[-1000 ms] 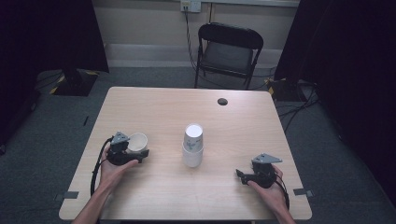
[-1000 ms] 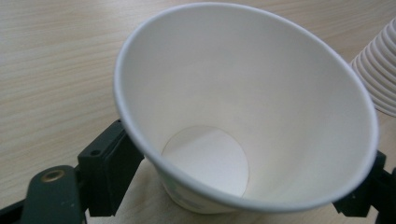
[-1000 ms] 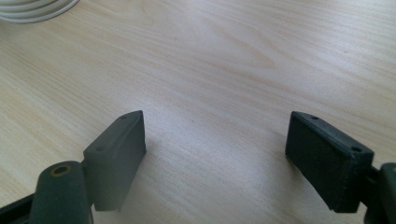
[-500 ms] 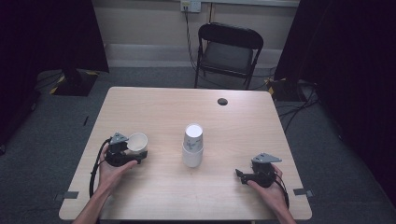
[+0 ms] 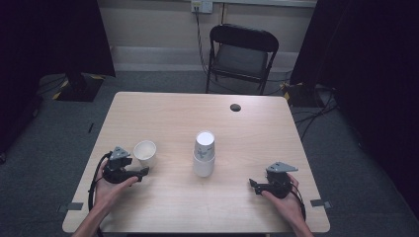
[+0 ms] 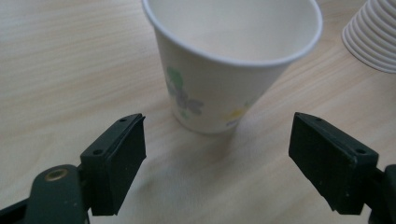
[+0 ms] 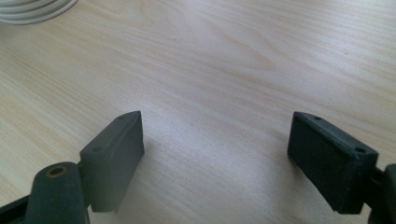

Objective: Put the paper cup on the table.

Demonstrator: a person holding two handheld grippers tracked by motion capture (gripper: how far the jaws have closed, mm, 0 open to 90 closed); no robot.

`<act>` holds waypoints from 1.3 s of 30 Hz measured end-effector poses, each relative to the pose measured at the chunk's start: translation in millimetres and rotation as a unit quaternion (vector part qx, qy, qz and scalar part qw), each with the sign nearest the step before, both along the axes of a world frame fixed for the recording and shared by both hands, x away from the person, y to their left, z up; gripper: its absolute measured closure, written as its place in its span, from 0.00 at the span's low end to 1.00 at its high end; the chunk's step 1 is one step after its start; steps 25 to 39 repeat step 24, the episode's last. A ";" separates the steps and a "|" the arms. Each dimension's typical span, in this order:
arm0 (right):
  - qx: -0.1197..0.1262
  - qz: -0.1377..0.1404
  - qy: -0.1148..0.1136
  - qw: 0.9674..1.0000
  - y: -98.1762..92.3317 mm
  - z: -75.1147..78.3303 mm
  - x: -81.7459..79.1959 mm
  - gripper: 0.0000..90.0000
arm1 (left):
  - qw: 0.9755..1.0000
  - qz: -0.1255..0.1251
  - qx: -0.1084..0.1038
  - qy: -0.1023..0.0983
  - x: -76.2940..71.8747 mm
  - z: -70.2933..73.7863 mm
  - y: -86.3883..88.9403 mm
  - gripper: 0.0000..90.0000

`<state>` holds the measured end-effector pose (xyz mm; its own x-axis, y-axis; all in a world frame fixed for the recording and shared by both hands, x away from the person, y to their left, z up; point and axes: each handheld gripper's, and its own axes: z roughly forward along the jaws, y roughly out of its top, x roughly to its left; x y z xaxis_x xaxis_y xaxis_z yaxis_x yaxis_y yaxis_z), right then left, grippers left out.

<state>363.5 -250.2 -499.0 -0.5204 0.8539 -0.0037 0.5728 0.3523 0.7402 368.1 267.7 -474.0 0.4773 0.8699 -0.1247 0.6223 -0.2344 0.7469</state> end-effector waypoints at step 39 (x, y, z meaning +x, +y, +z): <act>0.000 -0.004 0.000 1.000 -0.1 0.0 -0.3 0.20 | 0.998 -0.003 0.062 -0.009 -30.3 -27.7 18.7 0.05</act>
